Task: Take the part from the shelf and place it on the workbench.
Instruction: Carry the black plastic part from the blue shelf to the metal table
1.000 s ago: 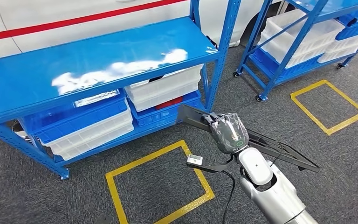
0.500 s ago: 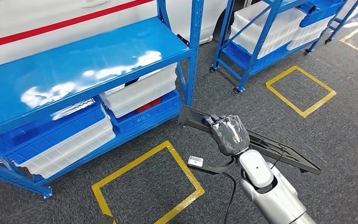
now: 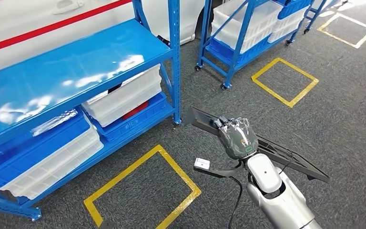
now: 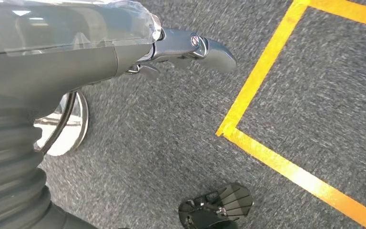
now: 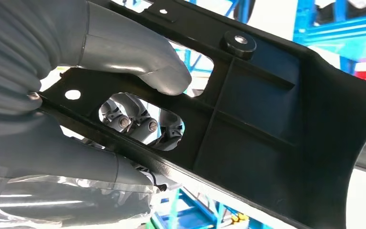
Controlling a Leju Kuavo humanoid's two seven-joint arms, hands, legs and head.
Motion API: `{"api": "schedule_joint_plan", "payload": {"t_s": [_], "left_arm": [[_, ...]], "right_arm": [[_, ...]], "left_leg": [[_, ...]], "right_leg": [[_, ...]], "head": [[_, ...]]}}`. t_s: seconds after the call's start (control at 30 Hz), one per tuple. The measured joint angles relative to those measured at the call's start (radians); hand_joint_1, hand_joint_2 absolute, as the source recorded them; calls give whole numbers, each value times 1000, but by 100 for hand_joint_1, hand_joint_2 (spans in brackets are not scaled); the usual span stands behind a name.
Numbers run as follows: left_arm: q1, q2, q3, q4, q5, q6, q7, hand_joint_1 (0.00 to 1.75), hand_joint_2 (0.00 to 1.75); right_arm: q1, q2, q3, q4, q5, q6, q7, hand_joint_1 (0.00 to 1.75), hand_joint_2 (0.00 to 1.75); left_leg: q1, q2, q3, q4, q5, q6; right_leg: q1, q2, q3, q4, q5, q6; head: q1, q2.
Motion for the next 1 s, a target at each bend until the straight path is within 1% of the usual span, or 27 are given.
{"api": "schedule_joint_plan", "payload": {"t_s": [0.07,0.1,0.13,0.17,0.2,0.23,0.27,0.3,0.33,0.37,0.4,0.43,0.47,0.5,0.57,0.6,0.63,0.67,0.7,0.73,0.77,0.8,0.83,0.87,0.93,0.97,1.0], "left_arm": [[-1,0,0,0,0,0,0,0,175],[-2,0,0,0,0,0,0,0,175],[-2,1,0,0,0,0,0,0,175],[-2,1,0,0,0,0,0,0,175],[0,1,0,0,0,0,0,0,175],[2,2,0,0,0,0,0,0,175],[5,2,0,0,1,0,0,0,175],[6,2,0,0,1,0,0,0,175],[7,2,0,0,1,0,0,0,175],[6,2,0,0,1,0,0,0,175],[6,4,0,0,1,0,0,0,175],[5,5,0,0,1,0,0,0,175],[5,6,0,0,1,0,0,0,175],[5,7,0,0,1,0,0,0,175],[4,7,0,0,1,0,0,0,175],[2,7,0,0,1,0,0,0,175],[0,7,0,0,1,0,0,0,175],[-1,7,0,0,1,0,0,0,175],[-2,7,0,0,1,-1,0,0,175],[-1,7,0,0,1,-1,0,0,175],[1,7,0,0,1,-1,0,0,175],[3,8,0,0,1,-1,0,0,175],[3,8,0,0,1,-1,0,0,175],[3,7,0,0,1,-1,0,0,175],[2,7,0,0,1,-1,0,0,175],[1,6,0,0,1,-1,0,0,175],[1,6,0,0,1,-1,0,0,175]], "right_arm": [[2,0,-3,-2,0,0,0,175,175],[3,0,-4,-4,0,0,0,175,175],[2,0,-5,-6,0,0,0,175,175],[2,0,-5,-7,0,0,0,175,175],[2,0,-5,-8,0,0,0,175,175],[3,0,-5,-8,0,0,0,175,175],[4,0,-5,-8,0,0,0,175,175],[5,0,-5,-8,0,0,0,175,175],[6,0,-5,-8,0,0,0,175,175],[6,0,-5,-8,0,0,0,175,175],[6,0,-5,-8,0,0,0,175,175],[6,0,-5,-8,0,0,0,175,175],[6,0,-5,-8,0,0,0,175,175],[6,0,-5,-8,0,0,0,175,175],[7,0,-5,-9,0,0,0,175,175],[8,0,-5,-9,0,0,0,175,175],[9,-1,-5,-9,0,0,0,175,175],[8,-1,-6,-10,0,0,0,175,175],[8,-2,-6,-10,0,0,0,175,175],[8,-2,-6,-10,0,0,0,175,175],[8,-2,-6,-10,0,0,0,175,175],[10,-2,-6,-10,0,0,0,175,175],[11,-2,-6,-10,0,0,0,175,175],[11,-2,-6,-10,0,0,0,175,175],[9,-2,-6,-11,0,0,0,175,175],[8,-2,-6,-11,0,0,0,175,175],[8,-2,-6,-12,0,0,0,175,175]], "left_leg": [[2,9,4,0,-6,-13],[3,-1,0,12,-16,-18],[5,-18,-12,43,-37,-22],[7,-40,-37,98,-68,-24],[8,-58,-71,170,-102,-25],[8,-66,-107,242,-130,-25],[8,-69,-134,292,-141,-25],[8,-70,-144,305,-132,-24],[8,-72,-134,275,-103,-21],[8,-80,-109,211,-61,-17],[8,-99,-79,138,-25,-11],[8,-116,-53,76,-1,-6],[8,-131,-37,38,11,-2],[7,-138,-31,22,11,0],[5,-123,-28,14,14,7],[6,-114,-24,7,18,13],[8,-104,-21,0,22,18],[10,-95,-17,-6,25,23],[9,-86,-16,-8,26,25],[8,-77,-16,-8,25,27],[7,-67,-15,-7,24,27],[7,-57,-15,-7,22,26],[7,-47,-14,-6,21,25],[7,-38,-12,-6,18,23],[4,-22,-6,-5,12,16],[2,-16,-4,-4,9,11],[1,-10,-2,-4,7,6]], "right_leg": [[0,20,-1,-4,3,-14],[-2,29,0,-7,4,-21],[-4,36,2,-11,6,-28],[-5,44,3,-13,7,-34],[-3,53,3,-13,7,-38],[-1,62,3,-12,6,-41],[1,74,4,-11,6,-42],[2,85,4,-10,6,-43],[3,98,5,-8,5,-42],[4,110,6,-6,4,-42],[5,121,5,-3,3,-40],[5,131,3,1,2,-37],[4,140,0,3,1,-32],[2,148,-4,4,2,-25],[-2,163,-8,0,7,-12],[-2,156,-10,4,4,-6],[-1,139,-19,22,-8,-2],[0,115,-37,60,-30,2],[-1,88,-65,118,-61,6],[-3,71,-99,185,-90,10],[-6,62,-127,241,-108,13],[-8,56,-141,266,-108,15],[-10,52,-133,250,-90,16],[-10,45,-103,194,-57,15],[-6,14,-29,53,-7,8],[-2,5,-6,9,4,2],[3,2,3,-9,4,-4]], "head": [[0,0],[0,0],[0,0],[0,0],[0,0],[0,0],[0,0],[0,0],[0,0],[0,0],[0,0],[0,0],[0,0],[0,0],[0,0],[0,0],[0,0],[0,0],[0,0],[0,0],[0,0],[0,0],[0,0],[0,0],[0,0],[0,0],[0,0]]}}
